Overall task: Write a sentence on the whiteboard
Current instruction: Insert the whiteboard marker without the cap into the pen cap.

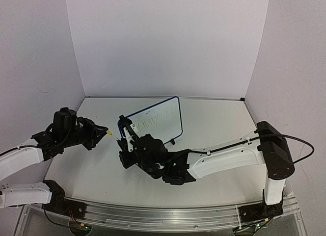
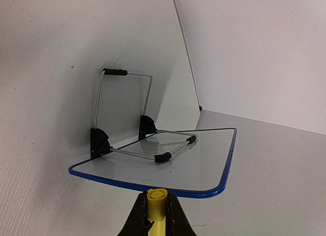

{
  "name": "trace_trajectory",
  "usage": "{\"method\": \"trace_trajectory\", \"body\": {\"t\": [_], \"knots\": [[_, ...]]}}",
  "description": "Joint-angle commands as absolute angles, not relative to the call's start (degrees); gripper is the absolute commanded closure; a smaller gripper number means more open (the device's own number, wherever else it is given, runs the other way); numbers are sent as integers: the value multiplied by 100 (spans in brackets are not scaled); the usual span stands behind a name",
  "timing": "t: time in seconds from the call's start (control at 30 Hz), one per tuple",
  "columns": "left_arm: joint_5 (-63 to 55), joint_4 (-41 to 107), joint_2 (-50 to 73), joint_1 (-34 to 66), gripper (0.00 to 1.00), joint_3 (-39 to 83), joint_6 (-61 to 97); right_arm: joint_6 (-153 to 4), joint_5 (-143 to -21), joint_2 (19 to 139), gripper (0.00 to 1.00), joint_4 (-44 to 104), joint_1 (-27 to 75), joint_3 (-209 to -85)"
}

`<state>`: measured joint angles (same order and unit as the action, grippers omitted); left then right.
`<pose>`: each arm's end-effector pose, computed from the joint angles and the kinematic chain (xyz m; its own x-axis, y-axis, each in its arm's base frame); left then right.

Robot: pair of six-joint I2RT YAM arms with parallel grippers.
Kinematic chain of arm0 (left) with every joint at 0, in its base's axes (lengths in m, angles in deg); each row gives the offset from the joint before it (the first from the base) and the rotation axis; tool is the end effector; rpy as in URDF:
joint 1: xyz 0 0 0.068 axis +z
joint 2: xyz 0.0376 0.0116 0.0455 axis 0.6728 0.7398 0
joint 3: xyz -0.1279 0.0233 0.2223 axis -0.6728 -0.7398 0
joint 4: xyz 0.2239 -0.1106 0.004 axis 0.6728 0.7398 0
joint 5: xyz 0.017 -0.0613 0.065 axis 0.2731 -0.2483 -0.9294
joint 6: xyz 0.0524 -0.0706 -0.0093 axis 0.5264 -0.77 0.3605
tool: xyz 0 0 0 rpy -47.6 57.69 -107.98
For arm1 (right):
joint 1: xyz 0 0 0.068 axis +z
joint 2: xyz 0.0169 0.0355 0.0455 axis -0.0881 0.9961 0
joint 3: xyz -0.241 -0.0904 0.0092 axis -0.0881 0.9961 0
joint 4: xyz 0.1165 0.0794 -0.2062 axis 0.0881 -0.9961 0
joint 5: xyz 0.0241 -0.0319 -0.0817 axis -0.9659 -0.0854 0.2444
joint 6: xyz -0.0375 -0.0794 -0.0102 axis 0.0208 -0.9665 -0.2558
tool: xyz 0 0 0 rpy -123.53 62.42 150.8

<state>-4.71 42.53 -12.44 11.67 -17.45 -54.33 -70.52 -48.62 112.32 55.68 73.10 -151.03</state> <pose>0.2016 -0.1317 0.2236 -0.6434 -0.7649 -0.0316 -0.3128 0.3004 -0.9011 0.1344 0.4726 0.2310 -0.1794 -0.0511 -0.9824 -0.7701 0.6287 0.1080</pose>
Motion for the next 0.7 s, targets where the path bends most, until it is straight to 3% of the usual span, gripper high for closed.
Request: {"method": "trace_trajectory", "body": {"t": [0.0,0.67], "knots": [[-599,4025,-1311,1146,100,-1777,-5514,-6986,-4852,11324,100,5598,7308,-15288],[-410,4023,-1401,1147,100,-1740,-5479,-6970,-4885,11407,100,5554,7308,-15372]]}}
